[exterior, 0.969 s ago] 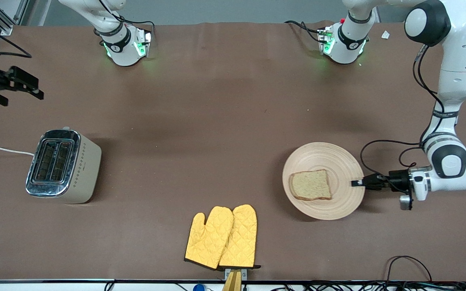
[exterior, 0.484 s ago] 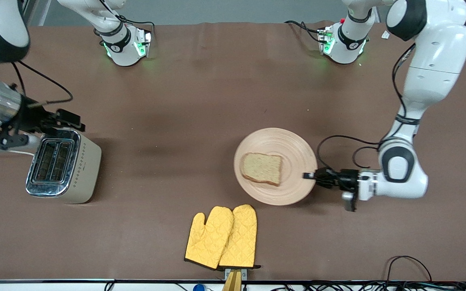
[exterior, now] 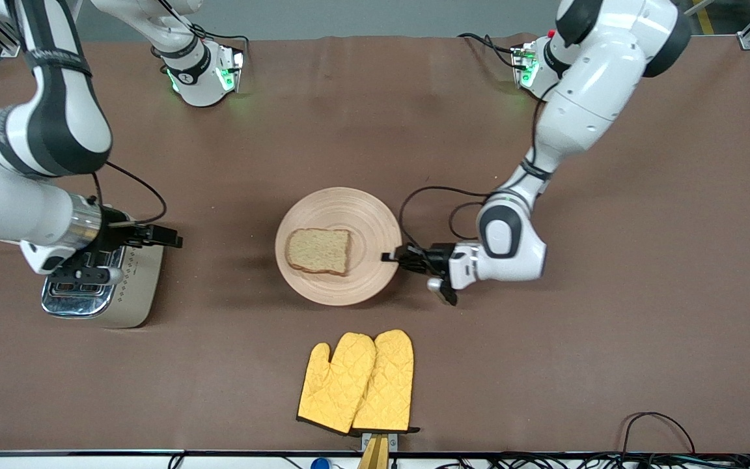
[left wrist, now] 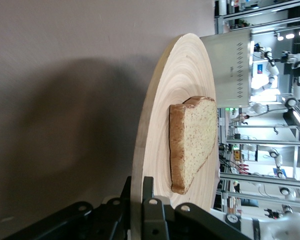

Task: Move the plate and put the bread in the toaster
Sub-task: 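Push the plate toward the toaster with the left gripper while the right gripper approaches, then withdraw the left gripper while the right gripper moves over the bread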

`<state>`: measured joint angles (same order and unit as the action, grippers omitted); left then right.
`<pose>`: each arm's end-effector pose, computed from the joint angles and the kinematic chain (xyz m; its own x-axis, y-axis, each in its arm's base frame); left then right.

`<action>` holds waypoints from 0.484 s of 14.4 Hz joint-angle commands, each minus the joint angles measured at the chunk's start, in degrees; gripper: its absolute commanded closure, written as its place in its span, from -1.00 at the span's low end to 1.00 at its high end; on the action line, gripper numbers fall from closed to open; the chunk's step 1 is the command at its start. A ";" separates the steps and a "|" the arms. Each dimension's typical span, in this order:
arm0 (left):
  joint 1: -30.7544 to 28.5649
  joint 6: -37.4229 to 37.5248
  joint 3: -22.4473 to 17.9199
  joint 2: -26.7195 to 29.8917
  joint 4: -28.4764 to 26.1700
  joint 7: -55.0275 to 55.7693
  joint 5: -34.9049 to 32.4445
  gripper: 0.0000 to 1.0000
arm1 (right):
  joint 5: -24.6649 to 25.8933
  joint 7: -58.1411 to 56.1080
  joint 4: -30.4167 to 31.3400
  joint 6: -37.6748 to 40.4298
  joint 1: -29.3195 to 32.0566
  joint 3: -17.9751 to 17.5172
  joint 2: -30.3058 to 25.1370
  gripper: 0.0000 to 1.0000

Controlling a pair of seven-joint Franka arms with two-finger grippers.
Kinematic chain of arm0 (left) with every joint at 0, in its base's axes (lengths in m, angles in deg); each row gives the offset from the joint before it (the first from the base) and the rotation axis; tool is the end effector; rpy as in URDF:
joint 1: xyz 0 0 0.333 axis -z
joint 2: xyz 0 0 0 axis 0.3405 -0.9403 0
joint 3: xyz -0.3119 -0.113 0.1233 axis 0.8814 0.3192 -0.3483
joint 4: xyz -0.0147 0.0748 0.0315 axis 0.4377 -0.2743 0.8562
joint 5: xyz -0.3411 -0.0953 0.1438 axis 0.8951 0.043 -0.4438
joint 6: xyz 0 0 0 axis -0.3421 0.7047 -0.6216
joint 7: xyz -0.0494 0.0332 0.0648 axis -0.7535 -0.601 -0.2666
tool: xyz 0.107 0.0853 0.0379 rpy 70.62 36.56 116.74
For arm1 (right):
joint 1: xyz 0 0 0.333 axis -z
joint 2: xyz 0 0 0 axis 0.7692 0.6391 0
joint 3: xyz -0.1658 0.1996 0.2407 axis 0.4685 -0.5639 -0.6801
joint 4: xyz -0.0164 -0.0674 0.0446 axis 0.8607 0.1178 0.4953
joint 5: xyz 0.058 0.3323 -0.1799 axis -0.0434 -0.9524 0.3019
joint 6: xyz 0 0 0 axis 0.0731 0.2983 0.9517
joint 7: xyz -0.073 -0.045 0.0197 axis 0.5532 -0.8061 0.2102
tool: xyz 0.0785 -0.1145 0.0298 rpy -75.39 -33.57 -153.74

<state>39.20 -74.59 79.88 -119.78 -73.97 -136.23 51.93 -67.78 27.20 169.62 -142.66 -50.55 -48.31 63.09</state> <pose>0.5912 -0.4192 0.1543 0.9827 -0.1748 0.0611 -0.1269 -0.3958 0.9095 0.6164 0.0848 0.4280 0.9862 -0.0583 -0.1551 -0.0906 -0.9734 -0.2102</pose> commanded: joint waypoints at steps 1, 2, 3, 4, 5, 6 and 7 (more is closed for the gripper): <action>1.70 -2.47 0.08 -0.81 -0.44 0.07 4.31 0.92 | -1.04 1.82 6.98 -6.79 -3.14 0.28 -1.01 -1.00; 2.32 -3.27 0.08 -1.43 -0.44 0.07 5.37 0.91 | -1.04 1.82 8.48 -8.81 -3.76 0.28 -0.66 -1.00; 3.02 -4.23 0.08 -1.61 -0.44 0.07 6.60 0.89 | -1.04 1.90 10.15 -11.18 -3.86 0.28 0.22 -1.00; 3.64 -5.29 -0.01 -1.78 -0.53 0.07 7.65 0.87 | -1.13 1.90 11.82 -13.73 -3.86 0.19 0.92 -1.00; 4.34 -6.34 -0.01 -2.13 -0.44 0.07 8.45 0.75 | -1.13 1.90 13.14 -14.97 -4.38 0.19 0.84 -1.00; 4.34 -6.44 -0.01 -2.48 -0.35 0.07 8.45 0.58 | -1.13 1.99 13.33 -15.25 -5.78 0.19 0.84 -1.00; 4.26 -6.44 -0.01 -2.40 -0.35 0.07 8.37 0.14 | -1.13 2.17 13.33 -15.42 -7.88 0.27 0.84 -1.00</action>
<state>43.04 -80.26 79.84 -122.52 -74.57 -136.18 58.63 -67.82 28.73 181.33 -156.91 -55.35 -48.37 65.23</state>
